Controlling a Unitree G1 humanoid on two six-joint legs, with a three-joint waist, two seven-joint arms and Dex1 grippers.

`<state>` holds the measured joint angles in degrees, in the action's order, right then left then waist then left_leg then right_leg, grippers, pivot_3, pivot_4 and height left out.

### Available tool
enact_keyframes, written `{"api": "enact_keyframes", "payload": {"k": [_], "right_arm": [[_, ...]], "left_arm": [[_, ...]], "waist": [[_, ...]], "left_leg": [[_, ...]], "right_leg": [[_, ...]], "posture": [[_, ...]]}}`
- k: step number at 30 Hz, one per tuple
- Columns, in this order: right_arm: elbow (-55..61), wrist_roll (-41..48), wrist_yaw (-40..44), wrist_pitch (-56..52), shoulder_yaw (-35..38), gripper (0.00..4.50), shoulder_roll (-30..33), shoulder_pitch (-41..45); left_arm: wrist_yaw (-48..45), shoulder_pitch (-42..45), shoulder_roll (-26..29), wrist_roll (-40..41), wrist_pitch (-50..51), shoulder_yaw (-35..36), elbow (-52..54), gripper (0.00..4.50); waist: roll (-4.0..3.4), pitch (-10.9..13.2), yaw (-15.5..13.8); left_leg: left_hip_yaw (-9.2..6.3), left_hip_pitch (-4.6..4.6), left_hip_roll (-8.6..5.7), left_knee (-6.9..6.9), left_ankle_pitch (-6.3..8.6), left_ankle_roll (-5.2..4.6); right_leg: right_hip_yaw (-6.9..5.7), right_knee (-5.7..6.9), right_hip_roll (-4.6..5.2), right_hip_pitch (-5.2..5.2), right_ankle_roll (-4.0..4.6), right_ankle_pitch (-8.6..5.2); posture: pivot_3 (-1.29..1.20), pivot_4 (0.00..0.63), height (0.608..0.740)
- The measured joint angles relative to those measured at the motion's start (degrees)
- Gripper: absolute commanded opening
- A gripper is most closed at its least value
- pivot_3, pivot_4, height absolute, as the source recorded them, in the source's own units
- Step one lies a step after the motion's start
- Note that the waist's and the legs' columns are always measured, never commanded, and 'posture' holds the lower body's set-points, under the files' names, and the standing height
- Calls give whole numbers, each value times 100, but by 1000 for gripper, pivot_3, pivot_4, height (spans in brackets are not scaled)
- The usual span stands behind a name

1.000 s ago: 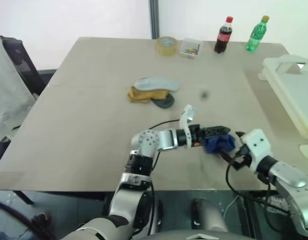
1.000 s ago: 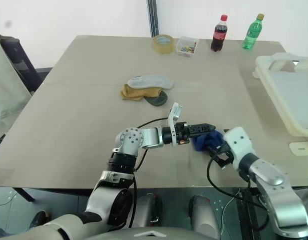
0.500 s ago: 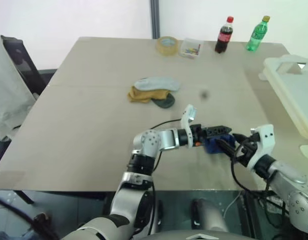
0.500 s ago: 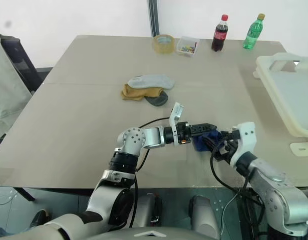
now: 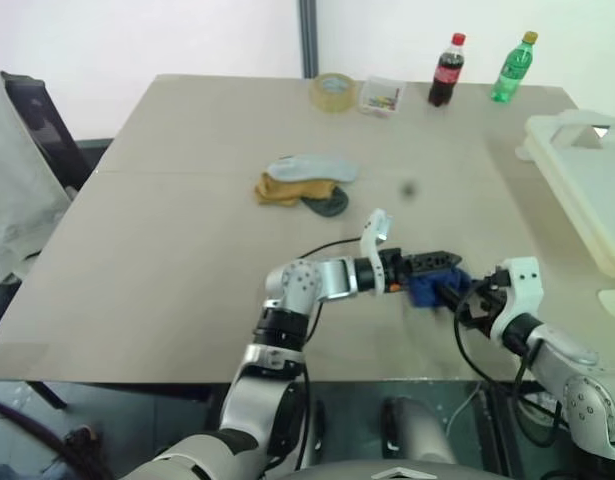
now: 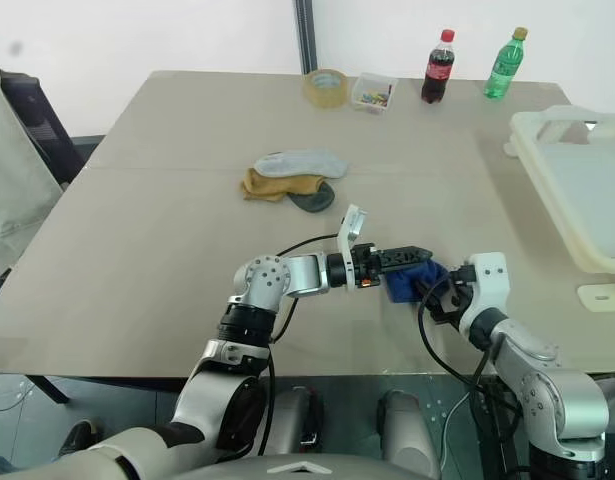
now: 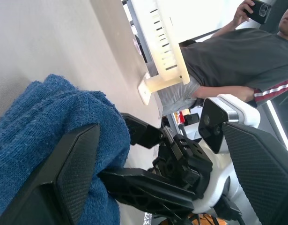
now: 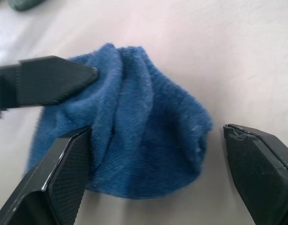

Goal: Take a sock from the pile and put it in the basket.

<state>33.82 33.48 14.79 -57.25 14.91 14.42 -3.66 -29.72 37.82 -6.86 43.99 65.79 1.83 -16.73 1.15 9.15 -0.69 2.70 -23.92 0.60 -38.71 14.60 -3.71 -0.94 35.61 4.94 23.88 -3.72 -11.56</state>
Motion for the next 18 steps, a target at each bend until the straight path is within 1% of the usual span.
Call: {"api": "enact_keyframes", "payload": {"k": [1,2,3,4,5,6,7,10,11,15,18], "right_arm": [[0,103,-34,-47,20,3841,-134,18],[-34,384,-171,-204,89,3155,-518,80],[-42,407,-180,-215,89,3030,-540,87],[-73,474,-198,-251,94,2654,-581,106],[-121,551,-228,-284,130,2371,-651,136],[-266,704,-331,-347,275,1891,-834,237],[-328,775,-381,-374,316,1551,-918,278],[-513,998,-408,-455,314,165,-954,389],[-512,1043,-411,-469,310,75,-936,422],[-600,1161,-425,-470,322,75,-907,466],[-641,1220,-495,-457,334,75,-901,496]], "left_arm": [[1,0,-4,0,0,-5,0,4500],[3,-1,-8,-2,-4,-6,7,4500],[3,-1,-9,-2,-5,-6,7,4500],[3,-1,-9,-2,-7,-8,10,4500],[3,-3,-4,-3,-10,-7,16,4500],[6,-6,4,-7,-23,-5,39,4500],[7,-6,7,-7,-28,-5,48,4500],[-1,-80,122,-7,-27,-14,219,4500],[-1,-99,155,-7,-26,-12,265,4500],[-2,-175,268,-25,-68,-20,410,4500],[-12,-218,369,-214,-376,-94,542,4500]], "waist": [[0,0,7],[0,0,24],[0,0,27],[-1,-1,29],[0,-1,34],[-1,-1,46],[-1,-1,54],[-1,-1,112],[-1,-1,126],[-1,-1,133],[-1,-1,140]], "left_leg": [[1,1,1,0,0,0],[0,4,4,0,0,0],[1,5,5,0,0,0],[1,5,5,0,0,0],[1,6,5,0,0,0],[2,6,5,0,0,0],[1,6,5,0,0,0],[3,5,5,1,0,0],[3,5,5,1,0,0],[3,7,4,0,0,0],[3,8,4,0,0,0]], "right_leg": [[1,1,-1,0,0,0],[1,5,-3,0,0,0],[1,6,-3,0,0,0],[1,6,-3,0,1,0],[1,7,-3,0,1,0],[2,7,-3,0,1,0],[2,8,-3,0,1,0],[5,8,-2,1,1,0],[5,8,-2,1,1,1],[5,8,-1,0,1,1],[5,9,-1,0,2,1]], "posture": [[0,150,740],[0,150,740],[0,150,740],[0,150,740],[0,150,740],[0,150,740],[0,150,740],[0,150,740],[0,150,740],[0,150,740],[0,150,740]]}}
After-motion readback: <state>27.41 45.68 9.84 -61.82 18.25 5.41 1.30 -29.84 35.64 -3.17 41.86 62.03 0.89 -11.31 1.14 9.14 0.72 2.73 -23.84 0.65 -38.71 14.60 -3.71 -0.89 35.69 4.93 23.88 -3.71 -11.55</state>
